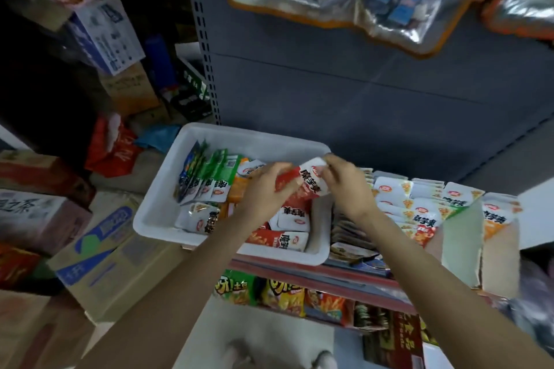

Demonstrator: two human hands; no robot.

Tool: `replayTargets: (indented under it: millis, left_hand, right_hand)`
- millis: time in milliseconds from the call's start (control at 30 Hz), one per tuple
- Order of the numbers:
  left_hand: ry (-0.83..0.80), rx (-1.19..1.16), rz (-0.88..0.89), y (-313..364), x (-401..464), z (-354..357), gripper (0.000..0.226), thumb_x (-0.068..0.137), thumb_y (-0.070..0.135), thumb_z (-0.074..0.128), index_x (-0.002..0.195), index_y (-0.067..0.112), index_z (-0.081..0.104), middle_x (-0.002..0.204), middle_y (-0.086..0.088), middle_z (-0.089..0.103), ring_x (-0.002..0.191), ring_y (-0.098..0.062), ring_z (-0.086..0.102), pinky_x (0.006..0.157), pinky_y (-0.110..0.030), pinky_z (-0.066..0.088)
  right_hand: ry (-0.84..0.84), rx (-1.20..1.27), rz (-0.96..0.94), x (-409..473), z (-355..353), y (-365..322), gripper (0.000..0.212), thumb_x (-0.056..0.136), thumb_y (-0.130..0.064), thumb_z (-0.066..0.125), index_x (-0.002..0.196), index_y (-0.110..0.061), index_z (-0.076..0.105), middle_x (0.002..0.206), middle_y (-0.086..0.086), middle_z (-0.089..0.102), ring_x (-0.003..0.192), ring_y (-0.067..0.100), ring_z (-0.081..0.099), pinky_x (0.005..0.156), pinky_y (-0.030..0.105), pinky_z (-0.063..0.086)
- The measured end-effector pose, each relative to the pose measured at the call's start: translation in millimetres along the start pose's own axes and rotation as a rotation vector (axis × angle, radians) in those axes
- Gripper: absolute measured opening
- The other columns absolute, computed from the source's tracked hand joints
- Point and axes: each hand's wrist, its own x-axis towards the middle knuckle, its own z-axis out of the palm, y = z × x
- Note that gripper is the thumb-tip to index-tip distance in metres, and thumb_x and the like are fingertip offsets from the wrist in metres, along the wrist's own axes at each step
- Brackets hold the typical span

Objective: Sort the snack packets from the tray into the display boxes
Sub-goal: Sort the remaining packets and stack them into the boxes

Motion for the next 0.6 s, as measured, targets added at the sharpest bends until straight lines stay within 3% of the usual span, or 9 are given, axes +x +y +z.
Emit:
replayTargets:
  millis: [100,200,300,433,600]
  left_hand:
    - [0.017,-0.006,0.051,27,6,7,0.035,0.089,0.031,0.062,0.120,0.017,0.056,0.114,0.003,0.062,0.105,-0.012,0.058,0.090,-0.029,0.047]
    - [0.055,-0.095,0.057,55,13,20,0.017,0.090,0.022,0.062,0.105,0.015,0.061,0.096,0.005,0.065,0.092,-0.013,0.063,0.080,-0.026,0.048]
    - [0.037,-0.193,0.105,88,17,42,0.015,0.089,0.020,0.063,0.101,0.012,0.063,0.091,0.006,0.065,0.085,-0.008,0.062,0.080,-0.026,0.049]
    - [-0.060,-0.139,0.118,125,20,78,0.025,0.088,0.027,0.063,0.108,0.012,0.061,0.103,0.001,0.066,0.093,-0.012,0.062,0.086,-0.034,0.050]
    - [-0.264,0.206,0.171,137,8,112,0.048,0.088,0.045,0.057,0.126,0.016,0.052,0.122,-0.001,0.053,0.117,-0.018,0.049,0.095,-0.032,0.040]
  right_hand:
    - [0.049,0.127,-0.017,-1,-36,8,0.012,0.096,-0.016,0.052,0.086,-0.012,0.058,0.077,0.000,0.057,0.071,0.020,0.053,0.065,0.030,0.037]
    - [0.126,0.331,0.013,-8,-70,18,0.009,0.090,-0.018,0.062,0.083,-0.013,0.061,0.077,-0.001,0.063,0.072,0.018,0.060,0.065,0.032,0.045]
    - [0.165,0.516,0.102,-20,-105,35,0.008,0.084,-0.012,0.070,0.081,-0.016,0.063,0.073,-0.004,0.063,0.065,0.005,0.058,0.060,0.024,0.048]
    - [0.305,0.528,0.150,-38,-145,71,0.009,0.081,-0.015,0.073,0.087,-0.013,0.068,0.081,0.009,0.069,0.072,0.021,0.062,0.066,0.038,0.048]
    - [0.424,0.410,0.139,-63,-190,116,0.009,0.081,-0.021,0.073,0.085,-0.018,0.066,0.082,0.011,0.068,0.077,0.038,0.064,0.071,0.045,0.050]
